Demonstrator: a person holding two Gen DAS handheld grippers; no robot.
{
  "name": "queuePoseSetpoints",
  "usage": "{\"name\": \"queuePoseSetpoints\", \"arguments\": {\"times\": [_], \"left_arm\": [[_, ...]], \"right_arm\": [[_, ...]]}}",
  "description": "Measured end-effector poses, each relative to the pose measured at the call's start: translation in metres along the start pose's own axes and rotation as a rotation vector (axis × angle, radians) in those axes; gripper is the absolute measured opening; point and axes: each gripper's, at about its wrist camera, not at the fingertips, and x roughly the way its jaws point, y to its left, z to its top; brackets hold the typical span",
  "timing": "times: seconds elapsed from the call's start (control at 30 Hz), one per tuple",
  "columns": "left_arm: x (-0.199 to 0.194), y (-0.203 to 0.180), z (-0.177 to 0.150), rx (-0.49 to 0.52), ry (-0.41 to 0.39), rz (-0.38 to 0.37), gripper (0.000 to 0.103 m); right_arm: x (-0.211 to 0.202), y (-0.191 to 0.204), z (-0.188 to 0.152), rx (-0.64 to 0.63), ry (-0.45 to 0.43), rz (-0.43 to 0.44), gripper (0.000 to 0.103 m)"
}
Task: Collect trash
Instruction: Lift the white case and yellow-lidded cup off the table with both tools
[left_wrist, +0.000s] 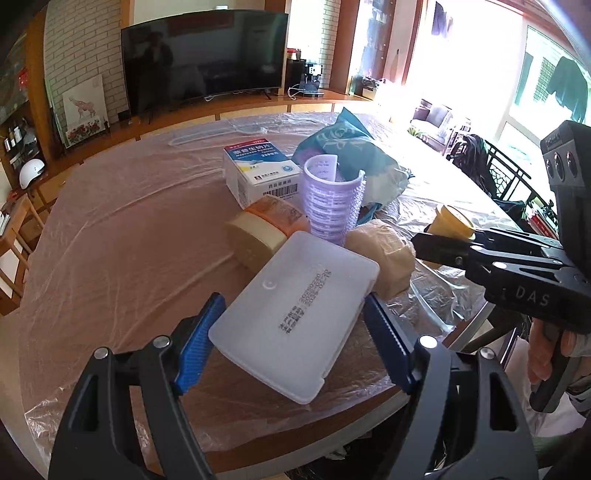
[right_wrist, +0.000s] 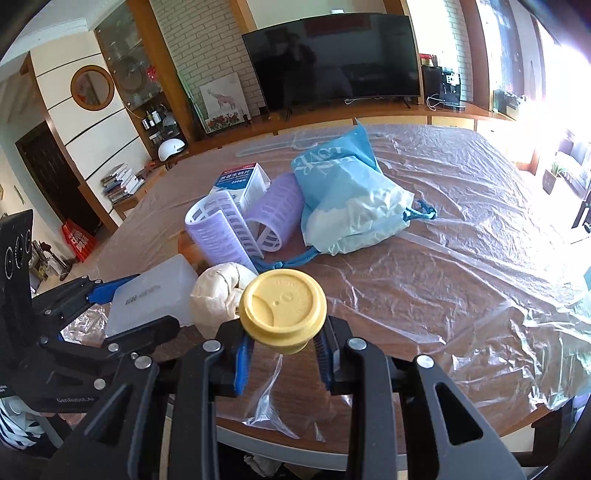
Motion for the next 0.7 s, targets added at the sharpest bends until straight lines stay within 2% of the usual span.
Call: {"name": "queuePoseSetpoints", "arguments": {"times": [0.7], "left_arm": [[-0.018, -0.007, -0.007, -0.05, -0.03, 0.012, 0.078]], "right_arm": [[-0.017, -0.002, -0.005, 0.018, -0.003, 0.043, 0.029]]}}
